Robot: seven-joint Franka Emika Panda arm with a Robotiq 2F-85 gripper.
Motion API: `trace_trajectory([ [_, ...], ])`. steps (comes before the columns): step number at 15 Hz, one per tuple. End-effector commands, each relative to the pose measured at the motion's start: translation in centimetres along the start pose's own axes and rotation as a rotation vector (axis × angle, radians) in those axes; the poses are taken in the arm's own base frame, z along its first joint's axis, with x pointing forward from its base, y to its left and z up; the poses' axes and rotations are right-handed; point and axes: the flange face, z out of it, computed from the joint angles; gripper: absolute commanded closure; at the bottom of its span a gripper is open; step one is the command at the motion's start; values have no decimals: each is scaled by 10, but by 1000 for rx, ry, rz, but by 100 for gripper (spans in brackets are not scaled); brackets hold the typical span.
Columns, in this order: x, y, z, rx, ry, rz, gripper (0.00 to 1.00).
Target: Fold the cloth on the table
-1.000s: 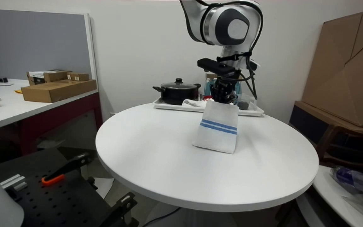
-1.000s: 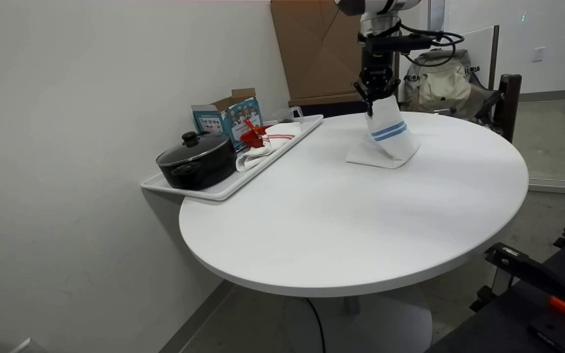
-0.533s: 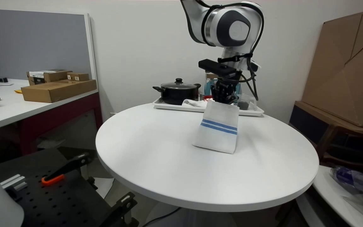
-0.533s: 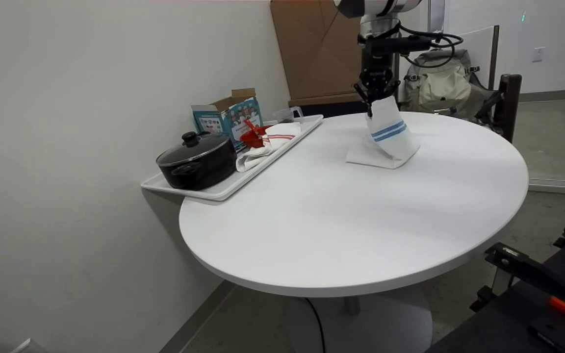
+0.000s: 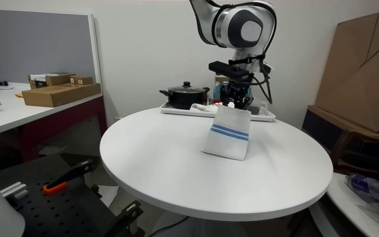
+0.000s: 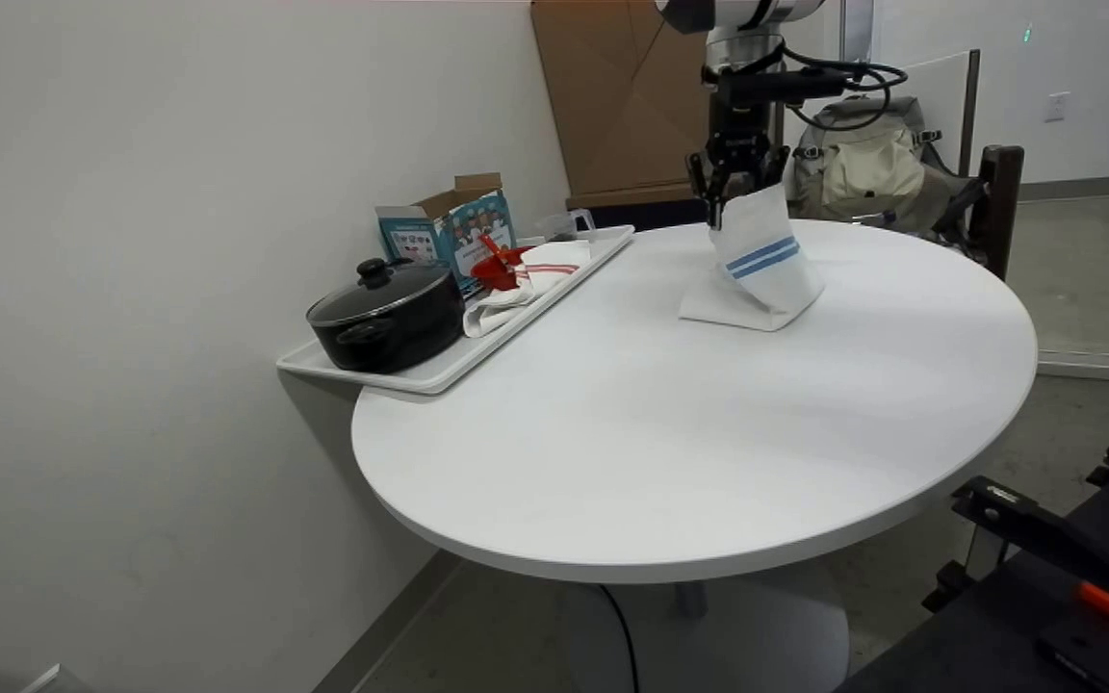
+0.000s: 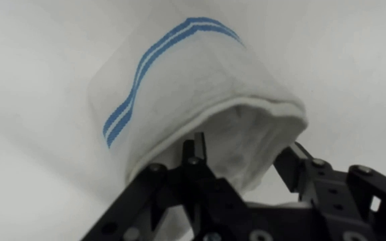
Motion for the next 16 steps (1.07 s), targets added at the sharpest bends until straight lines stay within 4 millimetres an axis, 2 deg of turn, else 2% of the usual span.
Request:
trace_trajectory([
  [1, 12, -1, -1, 2, 33, -78, 14],
  [2, 14, -2, -2, 7, 47, -101, 5],
  [3, 21, -53, -26, 11, 94, -128, 1],
  [4, 20, -63, -32, 16, 119, -154, 0],
  [6, 12, -103, -42, 32, 167, -214, 0],
  [8, -3, -143, -43, 51, 197, -278, 0],
  [11, -29, -189, -37, 98, 194, -336, 0],
  [14, -59, -210, -34, 216, 110, -298, 0],
  [15, -54, -201, -61, 268, 88, -260, 0],
  [16, -62, -192, -67, 300, 59, -205, 0],
])
